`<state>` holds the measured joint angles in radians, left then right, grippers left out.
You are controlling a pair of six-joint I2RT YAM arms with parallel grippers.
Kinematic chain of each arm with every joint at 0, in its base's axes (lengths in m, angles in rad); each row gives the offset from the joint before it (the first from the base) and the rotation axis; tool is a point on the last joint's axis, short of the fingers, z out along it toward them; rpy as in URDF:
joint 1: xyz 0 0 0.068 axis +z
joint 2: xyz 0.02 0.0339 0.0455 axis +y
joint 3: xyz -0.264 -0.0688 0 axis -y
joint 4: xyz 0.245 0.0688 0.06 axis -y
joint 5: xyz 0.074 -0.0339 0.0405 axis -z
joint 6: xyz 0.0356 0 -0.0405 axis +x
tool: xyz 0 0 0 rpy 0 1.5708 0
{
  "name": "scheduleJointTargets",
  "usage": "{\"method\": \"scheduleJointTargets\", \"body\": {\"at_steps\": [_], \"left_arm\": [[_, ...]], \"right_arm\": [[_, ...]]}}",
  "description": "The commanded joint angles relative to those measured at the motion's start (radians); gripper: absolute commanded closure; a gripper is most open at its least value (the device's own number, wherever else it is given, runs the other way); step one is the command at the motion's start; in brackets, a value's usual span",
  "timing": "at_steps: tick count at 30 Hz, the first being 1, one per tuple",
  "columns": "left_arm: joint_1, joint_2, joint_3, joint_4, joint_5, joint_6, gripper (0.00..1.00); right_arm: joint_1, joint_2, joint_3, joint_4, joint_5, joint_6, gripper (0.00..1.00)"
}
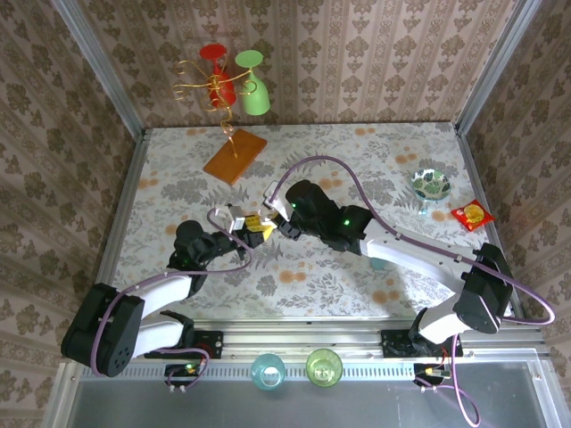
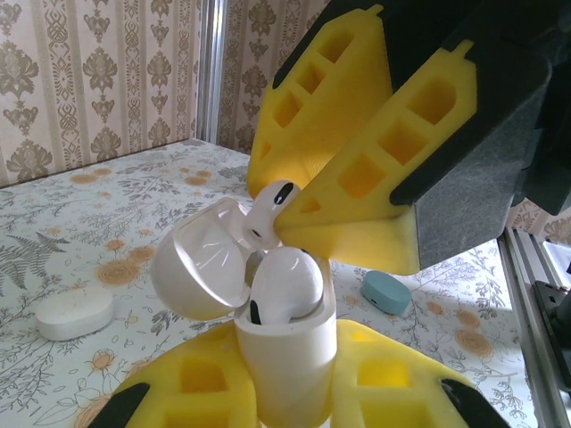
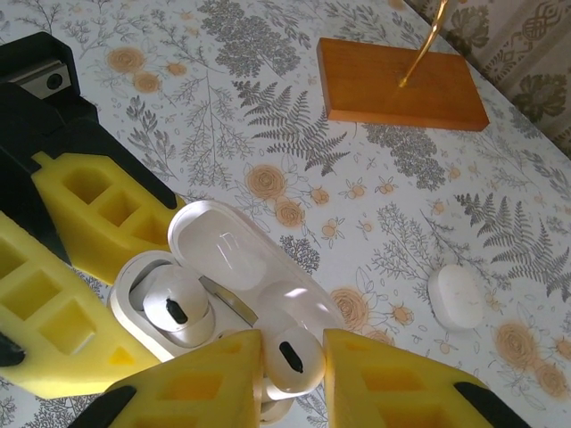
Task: Insert wireless bluetooth earbuds into charging case
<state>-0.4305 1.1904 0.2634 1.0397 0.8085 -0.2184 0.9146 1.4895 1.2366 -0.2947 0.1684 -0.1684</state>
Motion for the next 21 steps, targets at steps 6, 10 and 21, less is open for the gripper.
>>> {"method": "scheduleJointTargets", "body": {"at_steps": [6, 10, 21], "left_arm": [[0.006, 0.001, 0.015, 0.077, -0.002, -0.019, 1.00], [0.006, 0.006, 0.011, 0.090, -0.003, -0.020, 1.00], [0.006, 0.009, 0.006, 0.117, 0.009, -0.030, 1.00]], "right_arm": [[0.005, -0.055, -0.019, -0.029, -0.039, -0.022, 0.67], [0.003, -0.066, -0.023, -0.022, -0.057, -0.019, 0.66], [-0.012, -0.060, -0.015, -0.024, -0.054, 0.020, 0.55]]}}
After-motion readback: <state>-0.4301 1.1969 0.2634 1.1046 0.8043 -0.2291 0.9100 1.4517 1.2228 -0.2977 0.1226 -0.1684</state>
